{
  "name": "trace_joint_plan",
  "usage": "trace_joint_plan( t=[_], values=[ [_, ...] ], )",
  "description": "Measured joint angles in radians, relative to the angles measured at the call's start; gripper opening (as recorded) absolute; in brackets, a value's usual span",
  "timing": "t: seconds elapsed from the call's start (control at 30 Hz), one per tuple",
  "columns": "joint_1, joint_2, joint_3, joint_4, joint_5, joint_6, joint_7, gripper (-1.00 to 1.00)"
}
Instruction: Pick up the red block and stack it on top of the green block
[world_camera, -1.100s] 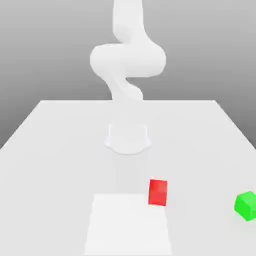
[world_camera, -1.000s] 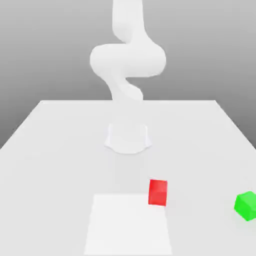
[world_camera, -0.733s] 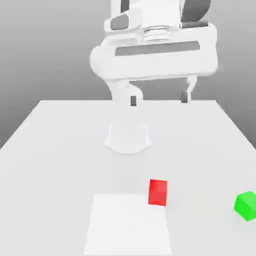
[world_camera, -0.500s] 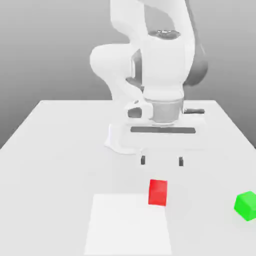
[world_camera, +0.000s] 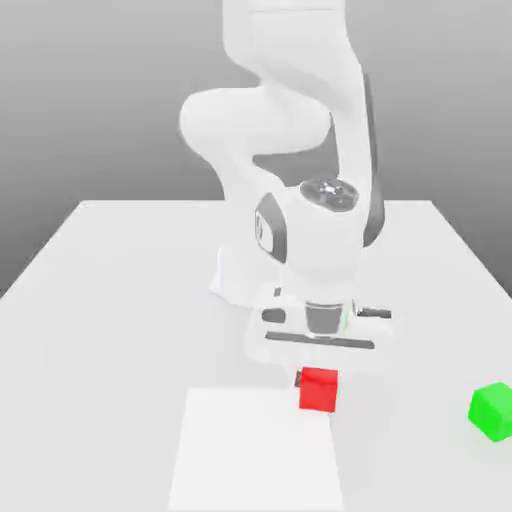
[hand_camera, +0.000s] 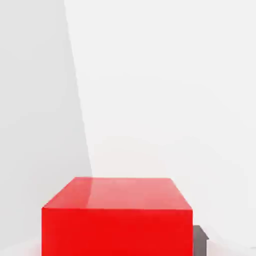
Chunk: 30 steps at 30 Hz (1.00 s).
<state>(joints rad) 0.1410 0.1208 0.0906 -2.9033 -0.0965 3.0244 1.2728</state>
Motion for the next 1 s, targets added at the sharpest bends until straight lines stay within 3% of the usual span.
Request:
trace_joint_plan(
  t=[0.13, 0.23, 0.47, 0.7, 0.87, 0.9, 1.0],
  values=[
    [0.012, -0.139, 0.018, -0.020, 0.099, -0.118, -0.070, -1.00],
    [0.027, -0.206, 0.030, -0.006, 0.110, -0.199, -0.048, -1.00],
    [0.160, -0.107, 0.106, 0.200, 0.019, -0.316, 0.258, -1.00],
    [0.302, 0.003, 0.172, 0.420, 0.019, -0.424, 0.514, -1.00],
    [0.352, 0.153, 0.143, 0.468, -0.050, -0.324, 0.612, -1.00],
    [0.360, 0.178, 0.133, 0.470, -0.065, -0.301, 0.623, 1.00],
    [0.360, 0.178, 0.133, 0.470, -0.065, -0.301, 0.623, 1.00]
  ],
)
